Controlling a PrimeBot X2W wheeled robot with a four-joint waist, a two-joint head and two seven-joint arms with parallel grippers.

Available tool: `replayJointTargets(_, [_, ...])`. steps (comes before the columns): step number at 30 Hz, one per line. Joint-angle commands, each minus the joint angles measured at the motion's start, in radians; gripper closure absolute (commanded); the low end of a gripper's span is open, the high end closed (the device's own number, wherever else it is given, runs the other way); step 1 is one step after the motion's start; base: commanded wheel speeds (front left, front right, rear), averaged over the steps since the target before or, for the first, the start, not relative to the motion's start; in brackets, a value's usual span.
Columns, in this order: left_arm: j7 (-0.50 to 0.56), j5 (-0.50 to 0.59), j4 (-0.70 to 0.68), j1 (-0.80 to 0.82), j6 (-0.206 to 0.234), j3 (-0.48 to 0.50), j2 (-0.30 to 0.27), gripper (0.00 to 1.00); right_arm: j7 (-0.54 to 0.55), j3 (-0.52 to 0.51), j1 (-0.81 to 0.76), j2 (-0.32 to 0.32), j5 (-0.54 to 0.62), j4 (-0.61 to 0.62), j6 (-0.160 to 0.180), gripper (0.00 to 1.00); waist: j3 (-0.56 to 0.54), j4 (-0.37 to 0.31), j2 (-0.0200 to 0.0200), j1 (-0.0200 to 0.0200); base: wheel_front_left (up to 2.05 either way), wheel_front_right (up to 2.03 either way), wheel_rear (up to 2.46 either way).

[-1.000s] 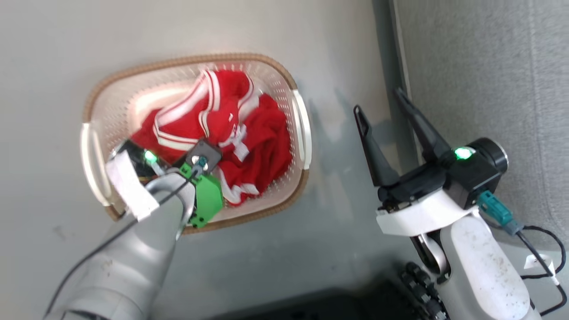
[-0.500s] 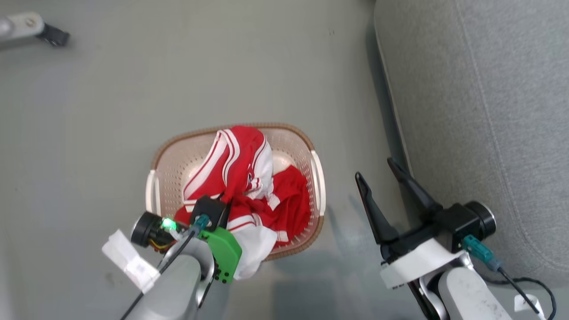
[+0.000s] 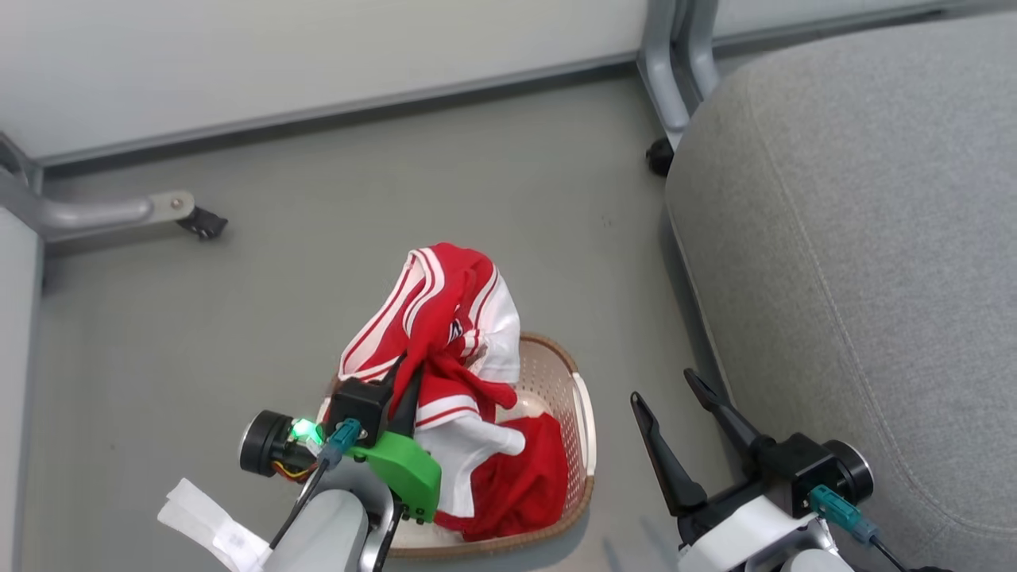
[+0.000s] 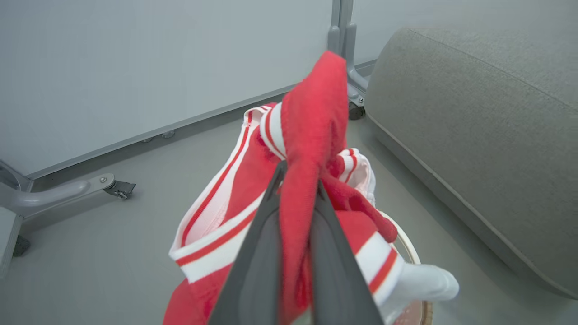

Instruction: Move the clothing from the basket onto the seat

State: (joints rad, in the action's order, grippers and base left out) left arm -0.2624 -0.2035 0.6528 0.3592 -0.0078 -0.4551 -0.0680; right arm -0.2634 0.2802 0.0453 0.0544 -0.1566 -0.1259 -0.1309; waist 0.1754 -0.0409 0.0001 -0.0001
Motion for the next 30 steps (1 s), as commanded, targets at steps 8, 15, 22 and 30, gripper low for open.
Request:
replayJointTargets(8, [-0.002, 0.025, -0.134, -0.021, 0.019, -0.012, -0.017, 1.00, -0.002, -0.005, -0.028, -0.001, -0.002, 0.014, 0.000, 0.00, -0.081, 0.004, -0.0001, 0.0001, 0.00, 0.00, 0.00])
replayJointTargets(15, [0.025, 0.034, -0.241, -0.025, 0.015, -0.042, -0.017, 1.00, -0.002, 0.018, -0.002, -0.002, 0.006, 0.018, 0.000, 0.00, -0.093, 0.002, -0.0001, 0.0001, 0.00, 0.00, 0.00])
replayJointTargets(22, [0.089, 0.043, -0.368, -0.032, -0.009, -0.094, -0.018, 1.00, -0.002, 0.068, 0.053, 0.012, 0.036, 0.006, 0.000, 0.00, -0.092, 0.009, -0.0001, 0.0001, 0.00, 0.00, 0.00])
replayJointTargets(30, [0.148, 0.050, -0.490, -0.039, -0.034, -0.165, -0.008, 1.00, -0.002, 0.087, 0.106, 0.023, 0.023, -0.033, 0.000, 0.00, -0.092, 0.020, -0.0001, 0.0001, 0.00, 0.00, 0.00])
